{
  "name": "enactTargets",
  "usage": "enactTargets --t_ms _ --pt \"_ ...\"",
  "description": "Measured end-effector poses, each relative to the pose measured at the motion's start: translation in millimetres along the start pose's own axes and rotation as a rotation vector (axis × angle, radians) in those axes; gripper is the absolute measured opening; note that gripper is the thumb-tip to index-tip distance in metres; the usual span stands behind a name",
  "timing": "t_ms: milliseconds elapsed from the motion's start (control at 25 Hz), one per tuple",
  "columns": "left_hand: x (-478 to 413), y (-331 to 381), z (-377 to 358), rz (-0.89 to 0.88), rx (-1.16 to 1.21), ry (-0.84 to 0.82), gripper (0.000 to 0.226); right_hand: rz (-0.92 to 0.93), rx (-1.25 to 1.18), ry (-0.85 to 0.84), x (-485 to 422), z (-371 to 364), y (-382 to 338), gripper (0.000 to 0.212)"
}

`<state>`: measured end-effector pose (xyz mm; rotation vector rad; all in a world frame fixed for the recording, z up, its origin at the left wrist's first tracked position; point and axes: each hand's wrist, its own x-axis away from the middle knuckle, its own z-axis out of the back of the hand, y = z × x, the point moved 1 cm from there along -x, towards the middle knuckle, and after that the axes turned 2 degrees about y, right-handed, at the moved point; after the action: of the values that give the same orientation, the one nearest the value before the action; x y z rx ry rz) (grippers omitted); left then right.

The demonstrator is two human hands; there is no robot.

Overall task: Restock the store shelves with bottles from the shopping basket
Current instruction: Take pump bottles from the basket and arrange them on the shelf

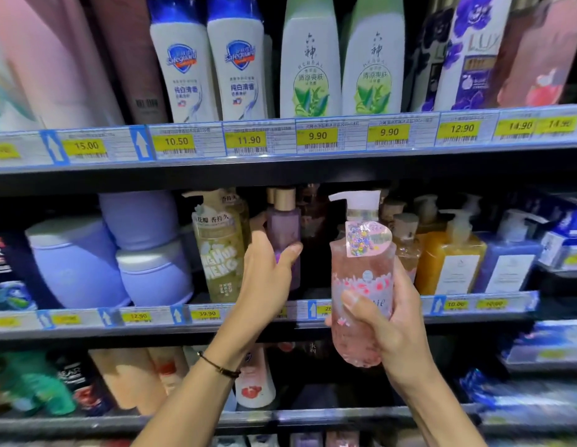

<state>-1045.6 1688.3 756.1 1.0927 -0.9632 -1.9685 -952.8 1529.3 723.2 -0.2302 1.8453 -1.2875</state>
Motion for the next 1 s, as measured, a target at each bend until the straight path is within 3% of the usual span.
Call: enactTargets --t_ms 240,520,600,760,1000 --pt "2 -12 -4 0.092 -0.117 -0.026 0.04 -0.015 -0.04 -0.013 1 -5 5 0.057" --pt "13 -13 -5 0.005 -0.184 -0.028 0.029 0.016 -0.061 -0.04 2 -8 1 0.059" --pt "22 -12 -6 -0.069 -0.225 0.016 0.039 0.03 -0.07 -0.049 2 -8 -1 0.058" --pt "36 -12 -14 -0.19 -0.552 0.138 0.063 0.067 -0.08 -0.049 2 -8 -5 0.054" --pt "6 -9 -22 -0.122 -0.749 0.087 0.033 0.085 -0.068 -0.038 4 -9 -4 0.053"
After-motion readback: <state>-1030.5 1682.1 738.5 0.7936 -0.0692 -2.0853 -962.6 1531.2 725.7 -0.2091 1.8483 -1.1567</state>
